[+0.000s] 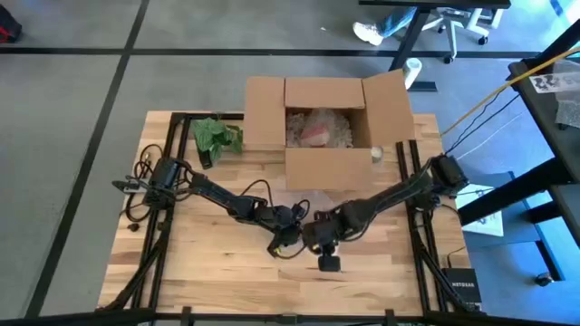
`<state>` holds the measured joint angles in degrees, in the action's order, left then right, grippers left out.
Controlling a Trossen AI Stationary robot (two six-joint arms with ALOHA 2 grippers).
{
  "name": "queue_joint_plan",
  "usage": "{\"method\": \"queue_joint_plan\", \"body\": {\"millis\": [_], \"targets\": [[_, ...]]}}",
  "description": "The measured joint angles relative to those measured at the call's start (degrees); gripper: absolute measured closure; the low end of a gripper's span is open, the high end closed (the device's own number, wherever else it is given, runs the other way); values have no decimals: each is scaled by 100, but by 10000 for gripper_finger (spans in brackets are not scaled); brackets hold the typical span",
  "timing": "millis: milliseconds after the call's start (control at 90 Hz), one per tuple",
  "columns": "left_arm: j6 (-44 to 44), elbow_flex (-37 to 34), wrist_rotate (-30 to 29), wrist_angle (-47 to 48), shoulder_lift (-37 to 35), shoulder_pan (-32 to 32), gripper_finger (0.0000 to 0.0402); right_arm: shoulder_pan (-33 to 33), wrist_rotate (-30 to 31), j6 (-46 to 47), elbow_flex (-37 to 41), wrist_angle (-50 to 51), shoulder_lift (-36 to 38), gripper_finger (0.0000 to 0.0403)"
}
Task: Wrap mug
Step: Wrap the yellow mug with the bubble wrap
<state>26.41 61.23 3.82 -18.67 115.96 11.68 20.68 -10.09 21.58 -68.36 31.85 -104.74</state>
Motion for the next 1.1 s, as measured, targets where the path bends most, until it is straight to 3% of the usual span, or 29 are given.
{"method": "queue_joint_plan", "body": {"millis": [244, 1100], "targets": [[-26, 0, 4, 12, 0, 0, 302, -39, -48, 22, 1, -71, 47, 403], [-46, 0, 5, 13, 0, 3, 302, 198, 1079, 176, -548, 1358, 526, 403]]}}
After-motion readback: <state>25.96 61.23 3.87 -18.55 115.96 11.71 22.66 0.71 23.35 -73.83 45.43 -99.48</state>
